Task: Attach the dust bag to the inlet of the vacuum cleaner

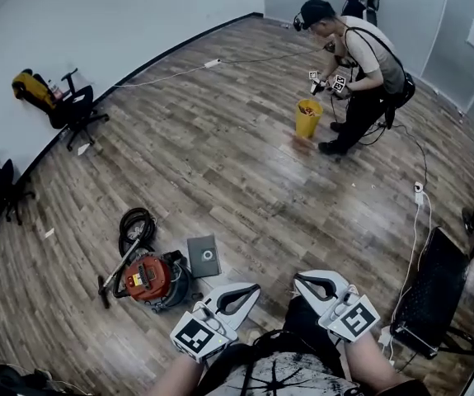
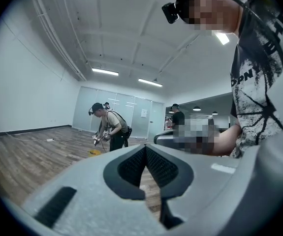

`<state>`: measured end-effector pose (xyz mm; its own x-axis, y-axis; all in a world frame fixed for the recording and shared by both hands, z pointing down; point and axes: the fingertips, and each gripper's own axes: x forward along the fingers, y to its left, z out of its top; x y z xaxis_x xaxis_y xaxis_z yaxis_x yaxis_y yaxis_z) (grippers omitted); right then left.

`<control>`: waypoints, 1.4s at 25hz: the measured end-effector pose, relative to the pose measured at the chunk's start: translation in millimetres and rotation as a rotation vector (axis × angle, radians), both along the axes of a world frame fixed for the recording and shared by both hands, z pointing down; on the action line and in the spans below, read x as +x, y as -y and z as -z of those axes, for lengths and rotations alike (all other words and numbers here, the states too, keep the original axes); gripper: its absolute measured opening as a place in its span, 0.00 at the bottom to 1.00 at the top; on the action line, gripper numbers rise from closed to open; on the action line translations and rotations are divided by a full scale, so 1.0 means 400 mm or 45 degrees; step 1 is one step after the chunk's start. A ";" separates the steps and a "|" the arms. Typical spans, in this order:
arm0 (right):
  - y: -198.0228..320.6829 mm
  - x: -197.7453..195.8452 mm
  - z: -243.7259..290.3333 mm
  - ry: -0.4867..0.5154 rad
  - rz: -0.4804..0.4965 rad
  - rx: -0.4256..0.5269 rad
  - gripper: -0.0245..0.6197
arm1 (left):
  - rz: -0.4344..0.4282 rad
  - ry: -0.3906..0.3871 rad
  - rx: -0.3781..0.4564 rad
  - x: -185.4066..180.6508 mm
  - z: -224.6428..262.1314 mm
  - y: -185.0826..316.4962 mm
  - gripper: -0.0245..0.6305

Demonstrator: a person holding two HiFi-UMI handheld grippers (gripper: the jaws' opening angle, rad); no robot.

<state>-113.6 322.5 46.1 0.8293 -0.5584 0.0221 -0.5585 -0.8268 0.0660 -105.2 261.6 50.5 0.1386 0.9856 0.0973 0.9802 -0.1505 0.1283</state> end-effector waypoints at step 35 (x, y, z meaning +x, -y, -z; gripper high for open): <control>-0.180 0.706 0.018 -0.034 0.772 0.070 0.05 | 0.729 -0.055 0.031 0.638 -0.041 -0.239 0.04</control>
